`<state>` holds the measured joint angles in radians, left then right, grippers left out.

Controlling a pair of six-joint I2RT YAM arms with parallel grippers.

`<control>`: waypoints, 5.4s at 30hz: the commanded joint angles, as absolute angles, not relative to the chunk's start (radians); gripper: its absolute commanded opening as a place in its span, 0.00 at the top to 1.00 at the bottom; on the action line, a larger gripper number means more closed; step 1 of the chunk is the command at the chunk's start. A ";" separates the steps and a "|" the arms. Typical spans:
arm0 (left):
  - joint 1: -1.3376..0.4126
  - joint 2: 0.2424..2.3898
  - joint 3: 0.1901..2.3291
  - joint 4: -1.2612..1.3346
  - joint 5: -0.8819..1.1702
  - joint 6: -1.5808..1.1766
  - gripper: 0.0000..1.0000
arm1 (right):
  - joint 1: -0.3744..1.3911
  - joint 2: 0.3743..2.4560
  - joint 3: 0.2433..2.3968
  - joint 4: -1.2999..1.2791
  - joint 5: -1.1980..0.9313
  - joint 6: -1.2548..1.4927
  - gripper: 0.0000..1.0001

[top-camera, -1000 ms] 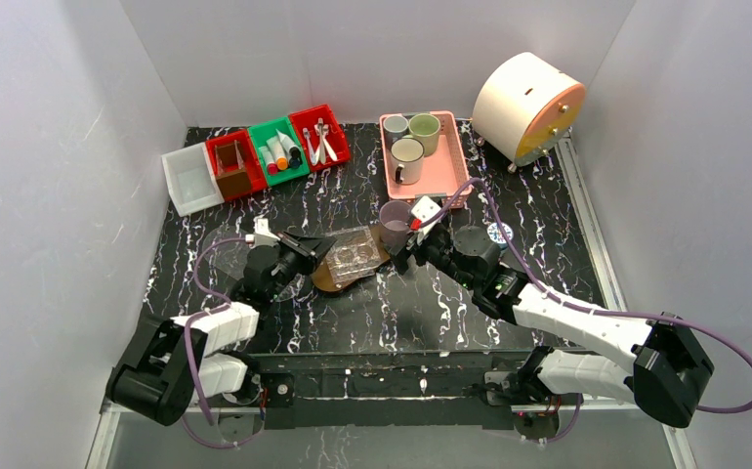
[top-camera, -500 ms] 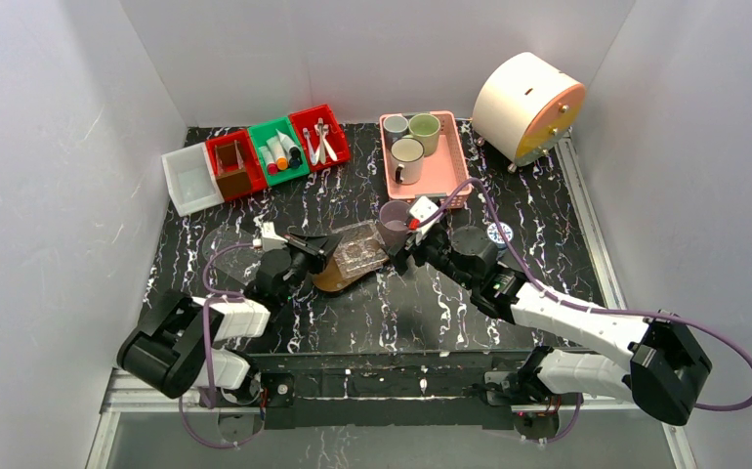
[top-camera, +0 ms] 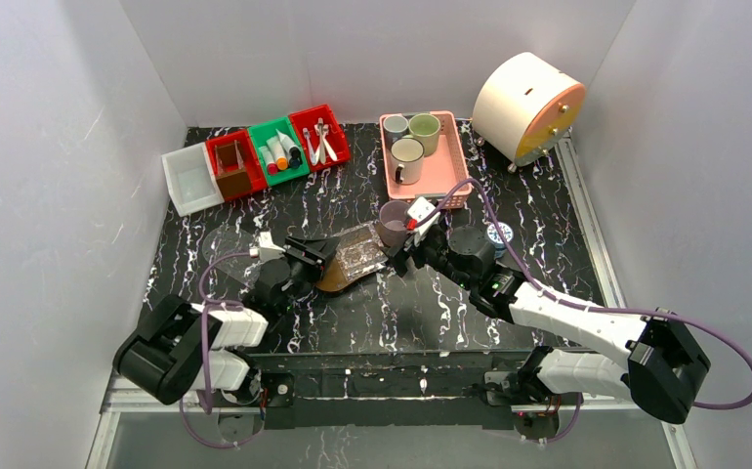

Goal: Prepare toiletry sets of a toothbrush and toothpaste on the tray
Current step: Adjust the toothpaste holder on the tray.

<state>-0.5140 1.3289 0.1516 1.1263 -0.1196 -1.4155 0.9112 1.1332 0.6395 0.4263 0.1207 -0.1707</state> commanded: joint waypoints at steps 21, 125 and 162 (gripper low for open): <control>-0.520 1.122 0.468 0.324 -0.010 -1.197 0.22 | 0.911 1.103 0.667 0.414 0.139 -0.173 0.01; -0.585 1.081 0.611 0.119 -0.199 -1.053 0.04 | 0.910 1.089 0.717 0.321 0.271 -0.219 0.01; -0.613 1.454 0.697 0.494 -0.077 -1.263 0.07 | 0.910 1.086 0.703 0.317 0.255 -0.226 0.01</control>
<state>-0.6010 1.4441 0.6579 0.4458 -0.0666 -1.2304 0.9112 1.0935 0.6800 0.2863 0.2485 -0.2165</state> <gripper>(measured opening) 0.930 0.985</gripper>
